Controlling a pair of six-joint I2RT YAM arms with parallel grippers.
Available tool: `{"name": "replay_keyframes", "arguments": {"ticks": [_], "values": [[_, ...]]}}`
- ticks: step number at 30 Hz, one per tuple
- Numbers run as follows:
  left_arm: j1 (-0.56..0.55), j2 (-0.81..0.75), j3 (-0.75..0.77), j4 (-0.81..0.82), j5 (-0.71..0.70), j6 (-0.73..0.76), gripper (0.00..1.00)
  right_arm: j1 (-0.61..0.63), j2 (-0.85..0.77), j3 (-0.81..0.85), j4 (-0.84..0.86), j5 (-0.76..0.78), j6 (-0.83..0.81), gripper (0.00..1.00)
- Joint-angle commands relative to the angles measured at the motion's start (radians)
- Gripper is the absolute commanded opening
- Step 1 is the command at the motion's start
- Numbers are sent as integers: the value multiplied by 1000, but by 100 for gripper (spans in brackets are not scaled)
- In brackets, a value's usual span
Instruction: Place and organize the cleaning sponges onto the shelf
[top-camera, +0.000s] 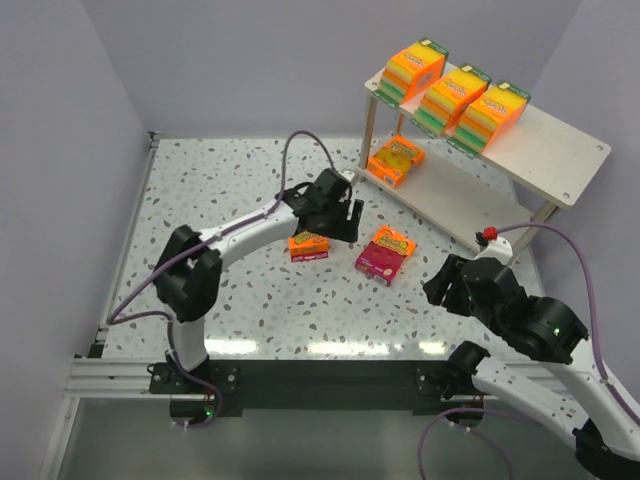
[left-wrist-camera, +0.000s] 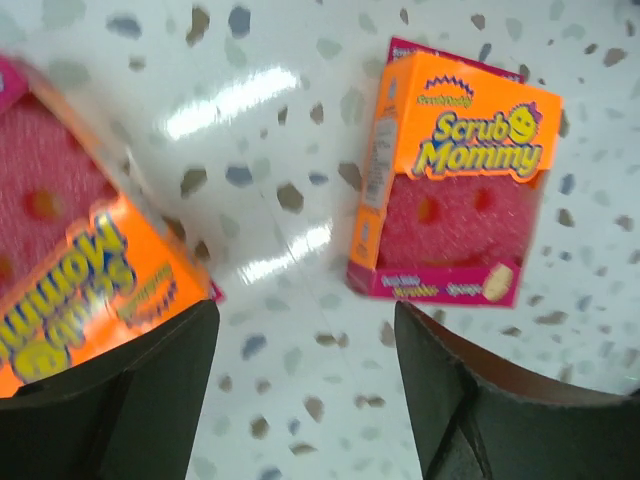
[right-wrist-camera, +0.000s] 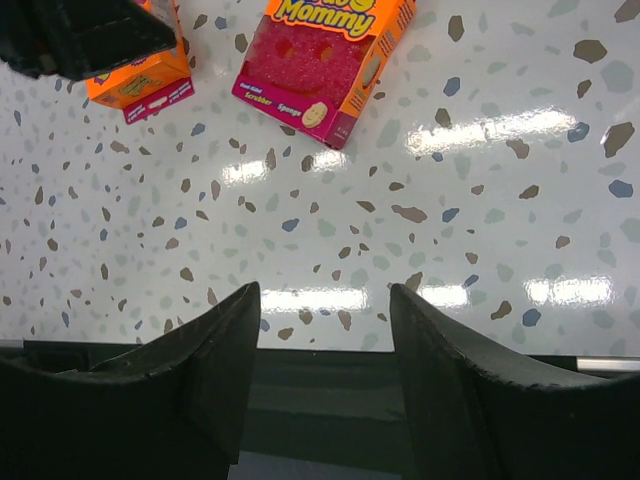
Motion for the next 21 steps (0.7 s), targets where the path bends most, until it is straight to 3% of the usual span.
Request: {"name": "replay_keyframes", "arguments": {"ticks": [1,4,7,10,21], "values": [[-24,-249,-229,271,-9,-568,77,-1,2,9,-4,29,17,59],[-93,-298,-352,296,-81,-752,78,1,2,15,-10,39,14,59],[-162,-323,-384,264,-140,-982,82,1,0,17,-18,47,16,60],[-213,-292,-378,264,-183,-1094,83,-1,-1,13,-15,44,19,60],[-225,-65,-196,224,-230,-1228,79,-1,-9,24,-29,52,12,60]]}}
